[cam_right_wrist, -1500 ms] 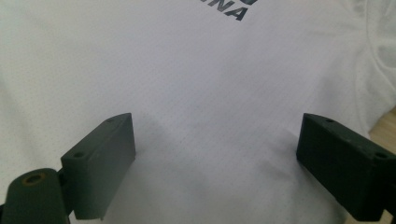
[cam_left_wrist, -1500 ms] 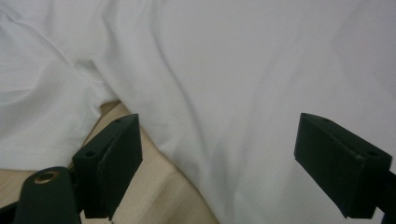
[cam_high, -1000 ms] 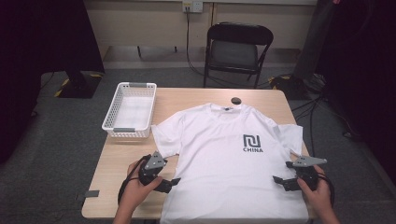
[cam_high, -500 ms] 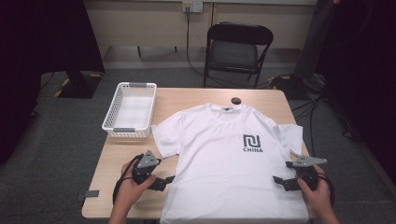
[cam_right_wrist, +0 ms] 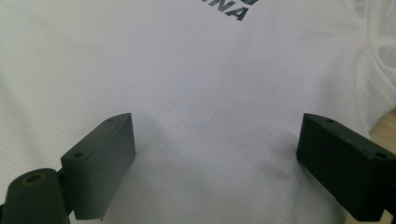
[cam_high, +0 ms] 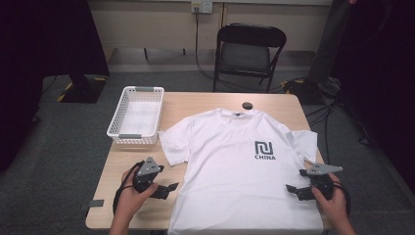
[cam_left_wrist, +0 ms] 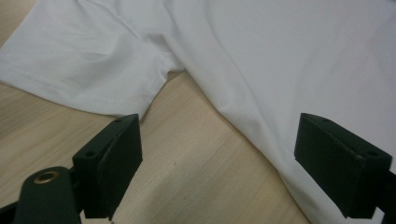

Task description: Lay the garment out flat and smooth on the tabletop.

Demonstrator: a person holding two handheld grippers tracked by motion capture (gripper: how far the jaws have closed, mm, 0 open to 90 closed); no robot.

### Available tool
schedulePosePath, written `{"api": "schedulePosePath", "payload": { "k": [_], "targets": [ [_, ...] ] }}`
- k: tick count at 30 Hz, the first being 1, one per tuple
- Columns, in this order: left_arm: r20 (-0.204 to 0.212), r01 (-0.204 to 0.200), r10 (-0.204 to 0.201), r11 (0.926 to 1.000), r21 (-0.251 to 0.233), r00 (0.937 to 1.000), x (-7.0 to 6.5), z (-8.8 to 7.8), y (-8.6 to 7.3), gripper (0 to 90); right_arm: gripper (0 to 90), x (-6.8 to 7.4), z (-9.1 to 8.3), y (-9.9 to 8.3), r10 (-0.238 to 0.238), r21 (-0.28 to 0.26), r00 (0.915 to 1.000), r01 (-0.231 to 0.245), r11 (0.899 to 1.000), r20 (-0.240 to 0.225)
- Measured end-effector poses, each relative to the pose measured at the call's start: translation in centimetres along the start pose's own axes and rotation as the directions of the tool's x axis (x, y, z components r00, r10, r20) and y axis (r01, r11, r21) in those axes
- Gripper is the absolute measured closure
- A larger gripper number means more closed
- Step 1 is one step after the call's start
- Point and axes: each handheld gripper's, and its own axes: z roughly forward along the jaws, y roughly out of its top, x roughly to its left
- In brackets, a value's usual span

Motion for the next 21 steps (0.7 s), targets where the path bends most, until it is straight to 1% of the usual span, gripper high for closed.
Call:
{"api": "schedulePosePath", "payload": {
  "k": [5, 12, 21],
  "targets": [
    [-0.009, 0.008, -0.008, 0.9999, -0.006, 0.9999, 0.3, -0.3, -0.3, 15.0, 10.6, 0.0, 0.0, 0.0, 0.000, 0.000, 1.0000, 0.000, 1.000, -0.001],
    [-0.011, 0.006, -0.006, 1.0000, -0.003, 0.9999, 0.7, -0.5, -0.5, 15.0, 10.6, 0.0, 0.0, 0.0, -0.001, 0.000, 1.0000, 0.001, 1.000, -0.001],
    [-0.024, 0.016, -0.016, 0.9998, -0.008, 0.9996, 1.2, -1.0, -0.9, 15.0, 10.6, 0.0, 0.0, 0.0, -0.001, 0.000, 1.0000, 0.001, 1.000, -0.001]
  ]
}}
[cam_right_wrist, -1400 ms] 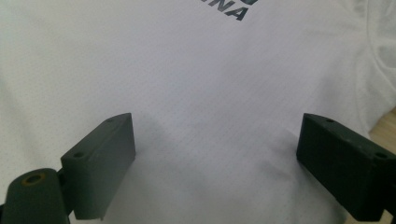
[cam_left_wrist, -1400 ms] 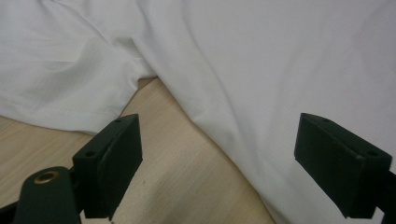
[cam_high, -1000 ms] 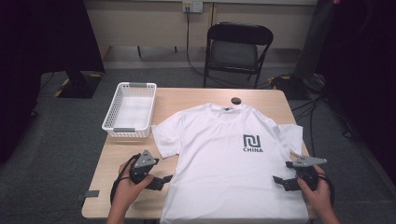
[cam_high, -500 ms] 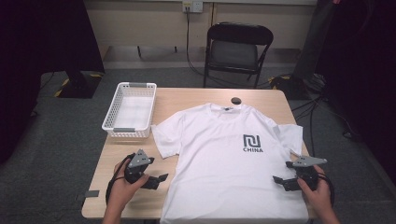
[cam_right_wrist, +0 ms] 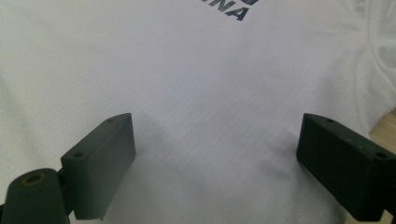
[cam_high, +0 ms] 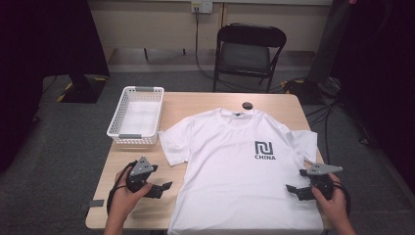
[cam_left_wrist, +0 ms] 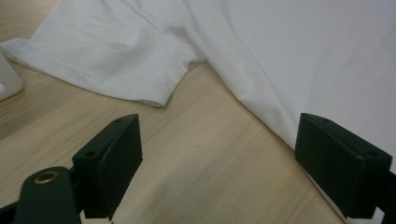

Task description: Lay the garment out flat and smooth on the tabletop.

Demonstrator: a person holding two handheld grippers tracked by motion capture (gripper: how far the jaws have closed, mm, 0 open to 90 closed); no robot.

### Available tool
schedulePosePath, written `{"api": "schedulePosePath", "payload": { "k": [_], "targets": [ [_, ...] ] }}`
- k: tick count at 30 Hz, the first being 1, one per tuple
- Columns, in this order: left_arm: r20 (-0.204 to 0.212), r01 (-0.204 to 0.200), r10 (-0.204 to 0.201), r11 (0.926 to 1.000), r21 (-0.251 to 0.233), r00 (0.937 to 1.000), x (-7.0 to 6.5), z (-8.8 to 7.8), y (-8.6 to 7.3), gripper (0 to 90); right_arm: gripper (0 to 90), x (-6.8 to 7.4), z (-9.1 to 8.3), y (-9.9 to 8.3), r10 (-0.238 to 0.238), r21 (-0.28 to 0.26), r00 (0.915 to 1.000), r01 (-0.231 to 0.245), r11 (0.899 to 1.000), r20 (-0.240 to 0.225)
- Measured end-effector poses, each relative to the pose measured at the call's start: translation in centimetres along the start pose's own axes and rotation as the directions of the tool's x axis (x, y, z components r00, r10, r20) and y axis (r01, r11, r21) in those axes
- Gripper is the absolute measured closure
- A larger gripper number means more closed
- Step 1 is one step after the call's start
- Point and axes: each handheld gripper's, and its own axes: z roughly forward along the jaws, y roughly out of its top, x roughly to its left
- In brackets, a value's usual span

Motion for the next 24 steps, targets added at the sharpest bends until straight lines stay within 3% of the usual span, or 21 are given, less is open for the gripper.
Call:
{"api": "schedulePosePath", "payload": {
  "k": [24],
  "targets": [
    [-0.039, 0.022, -0.022, 0.9997, 0.010, 0.9990, 1.6, -1.1, -1.4, 15.0, 10.5, 0.0, 0.0, 0.0, -0.001, 0.000, 1.0000, 0.001, 1.000, -0.001]
  ]
}}
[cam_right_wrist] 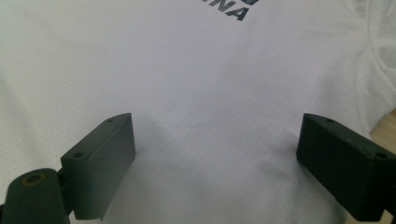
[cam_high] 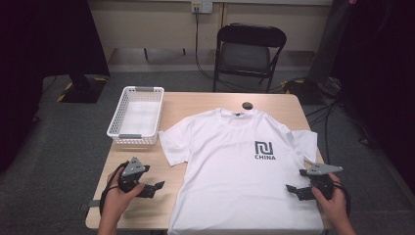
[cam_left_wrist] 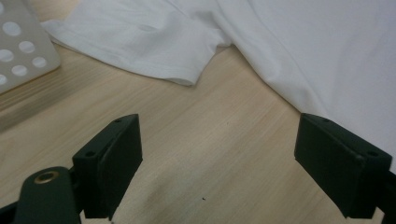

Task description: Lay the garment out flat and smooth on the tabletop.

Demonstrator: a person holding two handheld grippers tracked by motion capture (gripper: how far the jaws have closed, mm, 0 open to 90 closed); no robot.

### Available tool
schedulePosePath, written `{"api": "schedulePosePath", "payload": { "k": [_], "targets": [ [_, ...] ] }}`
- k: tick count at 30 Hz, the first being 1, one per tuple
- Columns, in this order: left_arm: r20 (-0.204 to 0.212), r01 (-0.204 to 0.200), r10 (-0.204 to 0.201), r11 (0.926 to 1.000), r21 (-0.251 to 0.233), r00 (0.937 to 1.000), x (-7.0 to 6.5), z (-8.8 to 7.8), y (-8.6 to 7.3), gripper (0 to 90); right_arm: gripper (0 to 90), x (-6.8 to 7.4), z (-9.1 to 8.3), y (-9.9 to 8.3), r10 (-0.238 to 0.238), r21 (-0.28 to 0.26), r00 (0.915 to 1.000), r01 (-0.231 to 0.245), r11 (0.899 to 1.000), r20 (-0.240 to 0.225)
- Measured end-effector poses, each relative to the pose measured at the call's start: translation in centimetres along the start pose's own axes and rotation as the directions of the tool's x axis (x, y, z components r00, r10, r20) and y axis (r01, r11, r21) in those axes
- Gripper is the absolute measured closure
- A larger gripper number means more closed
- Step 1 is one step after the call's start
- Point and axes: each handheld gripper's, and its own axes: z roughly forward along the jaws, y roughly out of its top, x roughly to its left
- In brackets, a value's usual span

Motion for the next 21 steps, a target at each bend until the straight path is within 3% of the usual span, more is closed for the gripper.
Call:
{"api": "schedulePosePath", "payload": {
  "k": [8, 21],
  "targets": [
    [-0.017, 0.001, 0.000, 0.9997, 0.023, 0.9999, 0.4, -0.2, -0.5, 15.0, 10.6, 0.0, 0.0, 0.0, 0.000, 0.000, 1.0000, 0.000, 1.000, 0.000],
    [-0.008, 0.001, 0.000, 0.9993, 0.036, 1.0000, 1.0, -0.3, -1.3, 15.0, 10.5, 0.0, 0.0, 0.0, 0.000, 0.000, 1.0000, 0.000, 1.000, -0.001]
  ]
}}
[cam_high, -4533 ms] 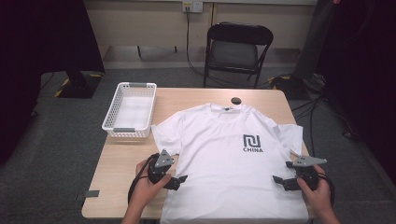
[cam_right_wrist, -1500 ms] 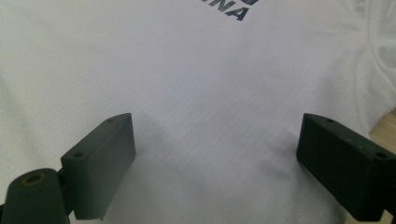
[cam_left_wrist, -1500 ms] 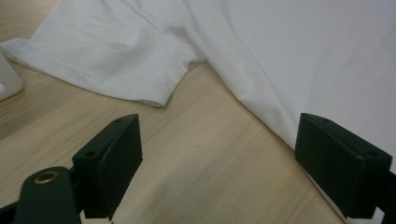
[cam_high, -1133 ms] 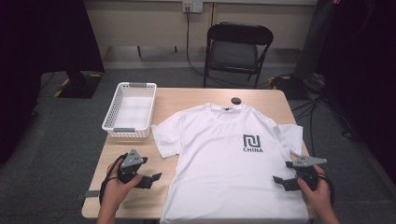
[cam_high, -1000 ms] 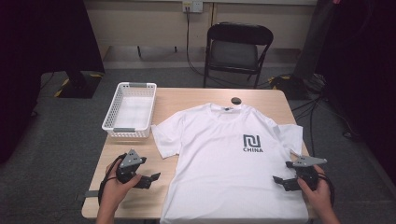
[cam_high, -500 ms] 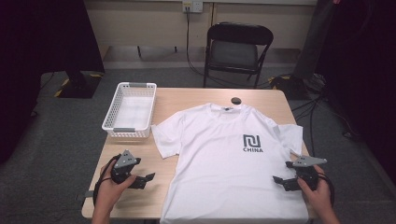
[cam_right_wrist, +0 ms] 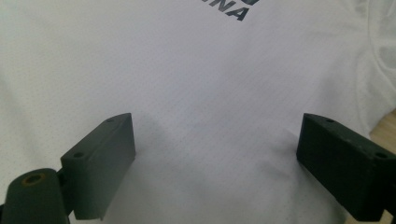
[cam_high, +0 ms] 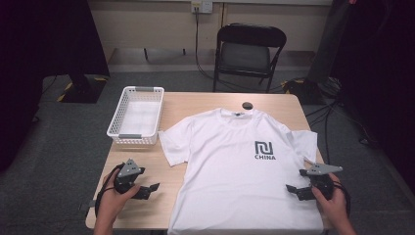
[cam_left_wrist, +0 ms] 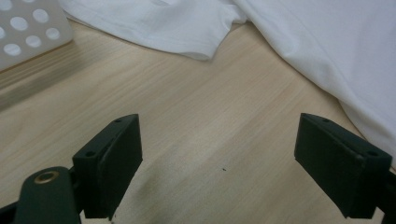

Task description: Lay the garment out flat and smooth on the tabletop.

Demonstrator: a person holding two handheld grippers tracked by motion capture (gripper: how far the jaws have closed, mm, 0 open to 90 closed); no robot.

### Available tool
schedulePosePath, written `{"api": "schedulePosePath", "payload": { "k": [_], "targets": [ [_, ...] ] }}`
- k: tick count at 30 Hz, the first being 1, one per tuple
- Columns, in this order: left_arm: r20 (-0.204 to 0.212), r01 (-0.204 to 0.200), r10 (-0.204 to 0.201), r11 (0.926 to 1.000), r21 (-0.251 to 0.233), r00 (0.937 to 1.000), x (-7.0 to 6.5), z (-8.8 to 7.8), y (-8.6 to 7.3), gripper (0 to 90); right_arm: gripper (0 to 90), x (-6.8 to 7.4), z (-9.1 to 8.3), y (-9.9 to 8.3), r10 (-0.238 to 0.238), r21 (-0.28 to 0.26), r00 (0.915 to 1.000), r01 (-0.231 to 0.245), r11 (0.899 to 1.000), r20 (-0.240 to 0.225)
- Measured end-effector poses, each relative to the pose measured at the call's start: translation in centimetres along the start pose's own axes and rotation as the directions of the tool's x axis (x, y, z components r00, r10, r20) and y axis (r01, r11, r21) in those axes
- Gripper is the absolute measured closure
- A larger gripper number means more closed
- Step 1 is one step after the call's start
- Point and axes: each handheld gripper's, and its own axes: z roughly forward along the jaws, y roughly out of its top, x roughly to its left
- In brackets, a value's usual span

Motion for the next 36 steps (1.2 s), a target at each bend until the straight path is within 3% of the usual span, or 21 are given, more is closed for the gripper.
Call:
{"api": "schedulePosePath", "payload": {
  "k": [31, 36],
  "targets": [
    [-0.034, 0.030, -0.030, 0.9995, 0.011, 0.9990, 1.3, -0.8, -1.5, 15.1, 10.5, 0.0, 0.0, 0.0, -0.001, 0.000, 1.0000, 0.001, 1.000, 0.000],
    [-0.040, 0.028, -0.027, 0.9991, 0.030, 0.9988, 1.4, -0.8, -1.7, 15.0, 10.5, 0.0, 0.0, 0.0, -0.001, 0.000, 1.0000, 0.001, 1.000, -0.001]
  ]
}}
